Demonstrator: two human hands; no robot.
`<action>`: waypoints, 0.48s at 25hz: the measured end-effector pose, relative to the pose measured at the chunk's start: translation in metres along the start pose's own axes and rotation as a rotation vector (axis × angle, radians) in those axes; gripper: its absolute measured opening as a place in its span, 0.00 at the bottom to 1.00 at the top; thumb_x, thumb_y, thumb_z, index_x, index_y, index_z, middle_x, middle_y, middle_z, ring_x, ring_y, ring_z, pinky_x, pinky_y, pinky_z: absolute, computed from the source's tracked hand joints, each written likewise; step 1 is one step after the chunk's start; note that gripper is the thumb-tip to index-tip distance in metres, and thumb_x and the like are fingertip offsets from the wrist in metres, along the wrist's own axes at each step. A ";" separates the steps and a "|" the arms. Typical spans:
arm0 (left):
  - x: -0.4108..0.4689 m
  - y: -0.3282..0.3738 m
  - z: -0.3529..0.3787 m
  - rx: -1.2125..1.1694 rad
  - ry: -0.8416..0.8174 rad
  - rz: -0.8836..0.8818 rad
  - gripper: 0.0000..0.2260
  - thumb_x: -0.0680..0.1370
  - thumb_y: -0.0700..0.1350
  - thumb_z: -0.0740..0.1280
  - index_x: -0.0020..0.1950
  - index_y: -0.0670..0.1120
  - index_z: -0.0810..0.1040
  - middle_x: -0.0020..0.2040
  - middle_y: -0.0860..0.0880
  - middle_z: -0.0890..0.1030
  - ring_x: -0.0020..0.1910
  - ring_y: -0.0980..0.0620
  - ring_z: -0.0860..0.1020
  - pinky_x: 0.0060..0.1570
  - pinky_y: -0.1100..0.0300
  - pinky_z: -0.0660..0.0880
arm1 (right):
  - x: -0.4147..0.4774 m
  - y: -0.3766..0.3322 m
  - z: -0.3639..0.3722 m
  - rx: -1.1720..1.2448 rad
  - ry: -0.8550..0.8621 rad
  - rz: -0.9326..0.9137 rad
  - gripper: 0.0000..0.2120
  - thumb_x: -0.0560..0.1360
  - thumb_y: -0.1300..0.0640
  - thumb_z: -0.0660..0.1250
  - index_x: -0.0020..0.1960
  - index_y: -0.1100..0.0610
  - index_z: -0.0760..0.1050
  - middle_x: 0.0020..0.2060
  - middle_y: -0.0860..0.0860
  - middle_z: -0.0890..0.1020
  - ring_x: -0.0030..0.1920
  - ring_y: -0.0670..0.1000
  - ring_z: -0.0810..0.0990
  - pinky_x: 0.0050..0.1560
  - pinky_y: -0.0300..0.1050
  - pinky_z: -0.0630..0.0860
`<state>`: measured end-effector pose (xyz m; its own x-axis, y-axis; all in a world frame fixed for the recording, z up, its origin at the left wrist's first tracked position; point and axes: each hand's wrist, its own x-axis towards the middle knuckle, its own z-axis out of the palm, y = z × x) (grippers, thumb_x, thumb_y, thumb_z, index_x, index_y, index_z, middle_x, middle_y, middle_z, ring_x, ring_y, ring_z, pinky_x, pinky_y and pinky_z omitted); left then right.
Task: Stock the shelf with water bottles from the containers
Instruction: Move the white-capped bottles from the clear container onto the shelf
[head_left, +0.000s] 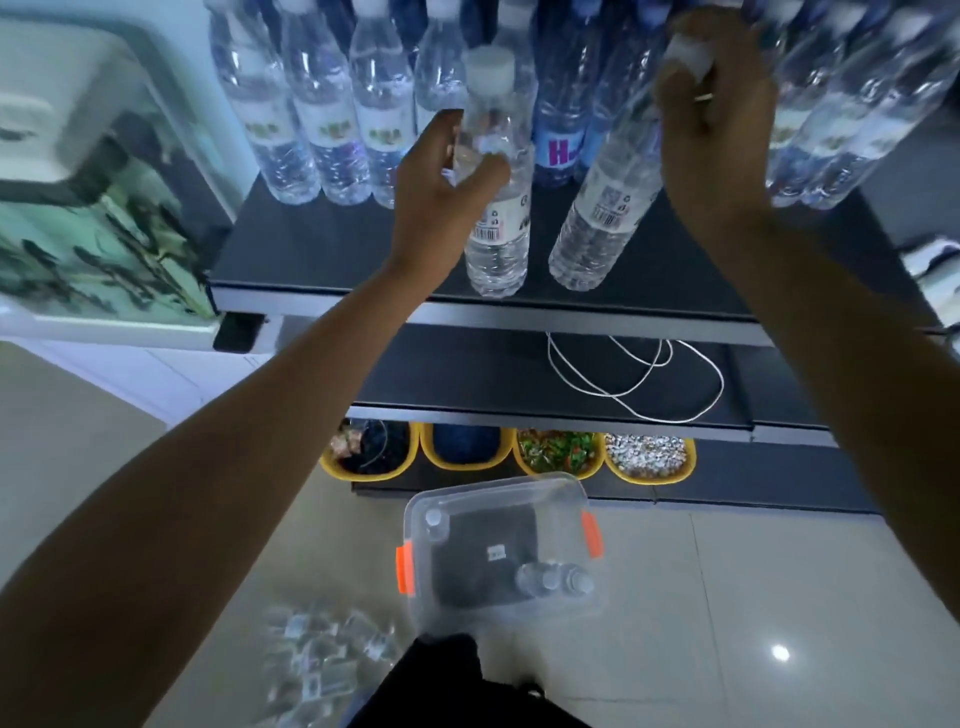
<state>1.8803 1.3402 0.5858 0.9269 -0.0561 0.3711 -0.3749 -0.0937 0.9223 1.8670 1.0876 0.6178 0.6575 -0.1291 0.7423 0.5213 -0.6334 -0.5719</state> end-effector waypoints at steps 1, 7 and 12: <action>0.008 -0.008 0.005 0.013 -0.019 0.004 0.12 0.72 0.46 0.69 0.54 0.44 0.80 0.42 0.57 0.82 0.44 0.54 0.80 0.46 0.42 0.80 | 0.003 -0.008 0.021 0.019 0.014 0.004 0.11 0.81 0.64 0.58 0.58 0.52 0.71 0.40 0.46 0.76 0.38 0.39 0.76 0.43 0.39 0.71; 0.040 -0.039 0.038 0.013 -0.071 -0.059 0.21 0.74 0.49 0.67 0.62 0.37 0.77 0.53 0.43 0.84 0.53 0.47 0.82 0.56 0.42 0.79 | 0.010 0.026 0.041 0.080 0.006 0.062 0.13 0.77 0.70 0.54 0.56 0.60 0.70 0.46 0.59 0.74 0.43 0.64 0.75 0.46 0.54 0.74; 0.033 -0.050 0.060 -0.108 -0.156 -0.048 0.14 0.81 0.35 0.59 0.66 0.44 0.67 0.57 0.55 0.75 0.54 0.73 0.76 0.55 0.72 0.72 | 0.019 0.033 0.068 0.212 0.149 0.102 0.03 0.81 0.62 0.62 0.49 0.56 0.71 0.39 0.49 0.75 0.37 0.59 0.76 0.42 0.55 0.76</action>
<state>1.9289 1.2835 0.5459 0.9266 -0.2086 0.3128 -0.3186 0.0063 0.9479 1.9332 1.1164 0.5894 0.6333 -0.3049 0.7113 0.5690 -0.4395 -0.6950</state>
